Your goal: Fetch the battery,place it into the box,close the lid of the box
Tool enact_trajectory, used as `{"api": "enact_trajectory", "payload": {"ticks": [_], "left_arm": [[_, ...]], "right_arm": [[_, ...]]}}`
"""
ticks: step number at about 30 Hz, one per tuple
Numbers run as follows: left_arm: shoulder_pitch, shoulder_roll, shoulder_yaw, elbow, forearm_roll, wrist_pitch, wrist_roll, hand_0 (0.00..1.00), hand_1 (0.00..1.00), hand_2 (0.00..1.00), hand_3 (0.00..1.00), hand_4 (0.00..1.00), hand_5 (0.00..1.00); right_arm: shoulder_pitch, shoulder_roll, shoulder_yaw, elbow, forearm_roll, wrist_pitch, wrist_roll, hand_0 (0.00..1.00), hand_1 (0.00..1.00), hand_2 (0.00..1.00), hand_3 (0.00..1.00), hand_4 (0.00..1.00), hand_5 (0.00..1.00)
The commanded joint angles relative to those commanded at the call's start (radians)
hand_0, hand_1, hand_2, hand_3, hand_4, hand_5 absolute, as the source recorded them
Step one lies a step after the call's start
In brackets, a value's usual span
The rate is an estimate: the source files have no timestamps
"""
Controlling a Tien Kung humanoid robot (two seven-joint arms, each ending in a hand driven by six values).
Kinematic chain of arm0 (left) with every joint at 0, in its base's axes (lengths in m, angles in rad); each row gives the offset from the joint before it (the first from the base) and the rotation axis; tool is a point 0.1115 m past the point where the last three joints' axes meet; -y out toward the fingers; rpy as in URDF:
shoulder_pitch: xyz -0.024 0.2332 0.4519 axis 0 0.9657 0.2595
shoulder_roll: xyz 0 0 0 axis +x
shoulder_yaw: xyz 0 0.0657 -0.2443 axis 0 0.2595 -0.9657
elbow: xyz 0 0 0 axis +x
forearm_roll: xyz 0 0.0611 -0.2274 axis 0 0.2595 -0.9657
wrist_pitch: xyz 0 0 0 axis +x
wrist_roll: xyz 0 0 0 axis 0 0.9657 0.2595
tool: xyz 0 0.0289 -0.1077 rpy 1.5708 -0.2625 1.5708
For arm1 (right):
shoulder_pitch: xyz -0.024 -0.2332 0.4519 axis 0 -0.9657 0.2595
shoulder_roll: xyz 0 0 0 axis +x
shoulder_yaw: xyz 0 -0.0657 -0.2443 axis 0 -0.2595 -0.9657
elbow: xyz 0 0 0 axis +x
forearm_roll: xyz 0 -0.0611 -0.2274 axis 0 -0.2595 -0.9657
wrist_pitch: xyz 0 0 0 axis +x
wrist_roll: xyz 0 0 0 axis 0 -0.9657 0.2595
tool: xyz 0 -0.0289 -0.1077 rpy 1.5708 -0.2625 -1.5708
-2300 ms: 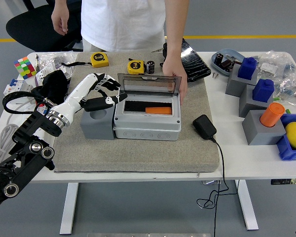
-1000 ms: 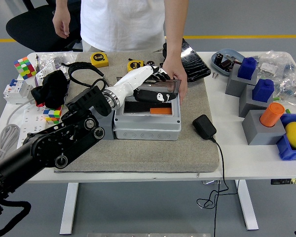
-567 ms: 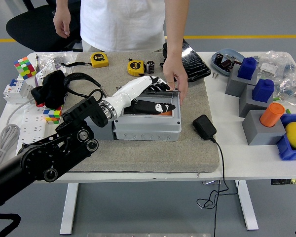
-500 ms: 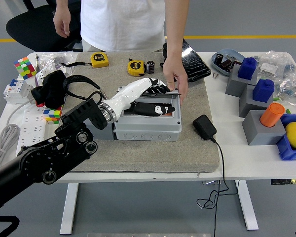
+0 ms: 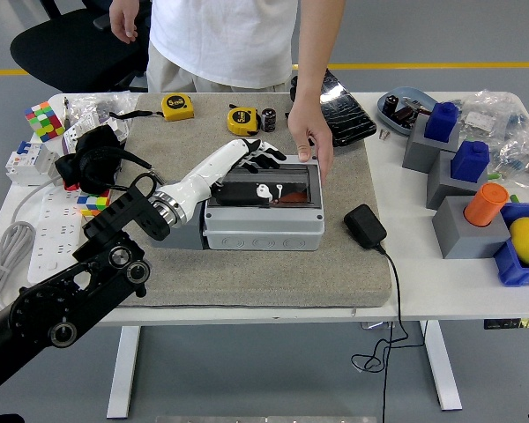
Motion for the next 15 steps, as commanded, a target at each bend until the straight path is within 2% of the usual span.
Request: {"api": "enact_trajectory", "payload": {"ticks": [2, 5, 11, 15], "left_arm": [[0.025, 0.006, -0.054, -0.034, -0.025, 0.013, -0.022, 0.556, 0.676, 0.664, 0.704, 0.927, 0.584], [0.064, 0.008, -0.120, -0.054, -0.074, 0.036, -0.062, 0.556, 0.676, 0.664, 0.704, 0.927, 0.584], [0.150, -0.004, -0.248, -0.040, -0.155, 0.072, -0.100, 0.560, 0.675, 0.666, 0.704, 0.926, 0.581], [0.196, -0.013, -0.319, -0.030, -0.210, 0.119, -0.146, 0.575, 0.676, 0.665, 0.705, 0.923, 0.577]], "right_arm": [[0.001, -0.001, -0.002, 0.000, 0.000, 0.000, -0.001, 0.576, 0.624, 0.657, 0.565, 0.969, 0.463], [0.003, -0.002, -0.004, -0.001, 0.002, 0.000, -0.001, 0.576, 0.624, 0.657, 0.565, 0.969, 0.463], [0.007, -0.003, -0.018, -0.005, 0.013, 0.002, -0.001, 0.576, 0.624, 0.657, 0.565, 0.969, 0.463], [0.011, -0.006, -0.039, -0.013, 0.034, 0.003, -0.004, 0.576, 0.624, 0.657, 0.565, 0.969, 0.464]]}}
